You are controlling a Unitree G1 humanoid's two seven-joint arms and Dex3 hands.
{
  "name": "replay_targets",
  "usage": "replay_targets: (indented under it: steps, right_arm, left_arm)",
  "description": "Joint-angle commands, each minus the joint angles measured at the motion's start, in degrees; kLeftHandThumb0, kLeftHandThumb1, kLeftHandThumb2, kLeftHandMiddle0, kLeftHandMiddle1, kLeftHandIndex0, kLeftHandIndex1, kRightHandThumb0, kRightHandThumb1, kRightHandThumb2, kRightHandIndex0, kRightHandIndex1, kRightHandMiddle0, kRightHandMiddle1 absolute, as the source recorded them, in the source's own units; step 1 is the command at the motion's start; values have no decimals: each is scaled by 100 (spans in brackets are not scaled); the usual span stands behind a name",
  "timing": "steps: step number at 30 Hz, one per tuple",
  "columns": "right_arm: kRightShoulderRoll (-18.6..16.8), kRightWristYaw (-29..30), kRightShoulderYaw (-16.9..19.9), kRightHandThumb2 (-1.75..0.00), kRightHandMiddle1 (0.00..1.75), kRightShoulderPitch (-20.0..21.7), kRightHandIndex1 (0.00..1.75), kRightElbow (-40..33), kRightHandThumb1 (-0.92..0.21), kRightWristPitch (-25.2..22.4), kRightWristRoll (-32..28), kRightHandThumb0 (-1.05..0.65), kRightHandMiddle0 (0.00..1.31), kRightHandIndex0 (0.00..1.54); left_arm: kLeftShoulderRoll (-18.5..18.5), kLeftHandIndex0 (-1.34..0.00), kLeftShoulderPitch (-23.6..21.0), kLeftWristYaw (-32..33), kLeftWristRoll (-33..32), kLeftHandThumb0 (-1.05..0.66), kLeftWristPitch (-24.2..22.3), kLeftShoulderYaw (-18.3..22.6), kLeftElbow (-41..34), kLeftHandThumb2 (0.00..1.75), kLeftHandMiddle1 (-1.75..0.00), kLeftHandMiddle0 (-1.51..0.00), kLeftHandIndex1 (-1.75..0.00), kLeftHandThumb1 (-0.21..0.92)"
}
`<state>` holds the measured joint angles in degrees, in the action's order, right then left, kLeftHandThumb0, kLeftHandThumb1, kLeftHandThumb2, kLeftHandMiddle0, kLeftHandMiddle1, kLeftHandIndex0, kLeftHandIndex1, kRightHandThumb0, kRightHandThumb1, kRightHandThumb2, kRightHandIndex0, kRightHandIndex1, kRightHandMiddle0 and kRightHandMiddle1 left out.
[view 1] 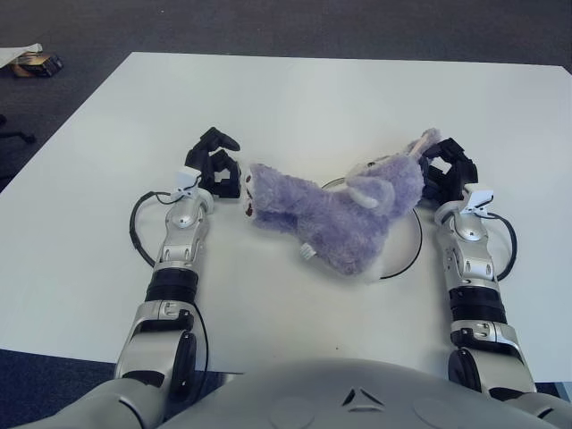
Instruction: Put the doll into the plate.
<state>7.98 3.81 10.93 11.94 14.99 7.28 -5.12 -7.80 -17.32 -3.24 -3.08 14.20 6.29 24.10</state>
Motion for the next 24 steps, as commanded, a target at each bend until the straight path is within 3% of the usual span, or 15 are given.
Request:
replay_targets:
  steps: [1, 24]
  right_arm:
    - [-154, -65, -75, -120, 175, -357, 175, 216, -41, 14, 27, -45, 54, 114]
    - [-108, -203, -78, -121, 175, -349, 175, 304, -40, 156, 45, -45, 55, 116]
  left_arm:
    - [88, -57, 308, -54, -26, -2, -103, -25, 185, 154, -175, -80, -163, 11]
    - [109, -60, 294, -61, -19, -2, -128, -37, 200, 155, -175, -82, -161, 8]
